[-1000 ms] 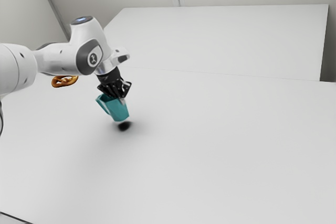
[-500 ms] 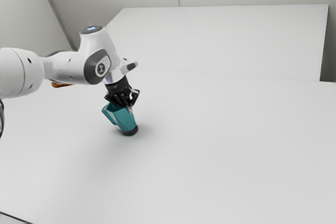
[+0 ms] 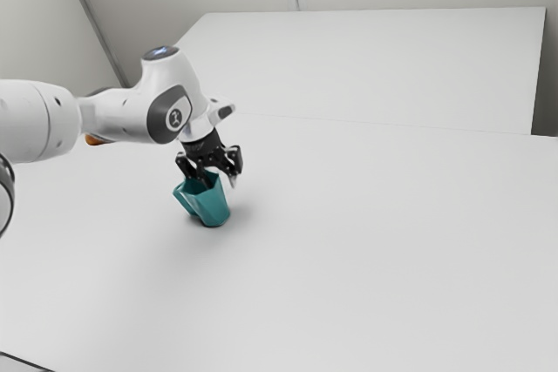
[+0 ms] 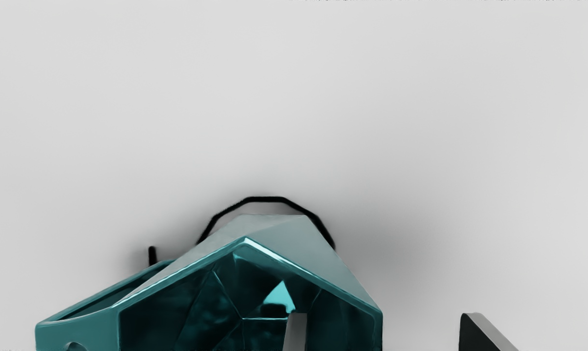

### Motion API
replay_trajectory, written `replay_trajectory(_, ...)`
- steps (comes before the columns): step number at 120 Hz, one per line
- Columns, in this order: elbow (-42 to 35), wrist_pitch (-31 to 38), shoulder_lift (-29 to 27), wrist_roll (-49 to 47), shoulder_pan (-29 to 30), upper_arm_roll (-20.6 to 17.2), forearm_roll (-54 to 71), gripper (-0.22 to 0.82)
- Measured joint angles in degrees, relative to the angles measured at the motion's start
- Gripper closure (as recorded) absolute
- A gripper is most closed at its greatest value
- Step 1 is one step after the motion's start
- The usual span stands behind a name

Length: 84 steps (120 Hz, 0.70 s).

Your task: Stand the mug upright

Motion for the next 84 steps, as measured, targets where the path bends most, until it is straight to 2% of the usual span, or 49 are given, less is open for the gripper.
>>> replay_trajectory(14, 0.04, -0.71, -2.06, -0.44, -0.14, -0.01, 0.03, 0.16)
replay_trajectory(31, 0.42, -3.10, -5.29, -0.79, -0.69, 0.04, -0.03, 0.08)
replay_trajectory(84, 13.07, -18.28, -8.75, 2.88, -2.01, 0.28, 6.93, 0.01)
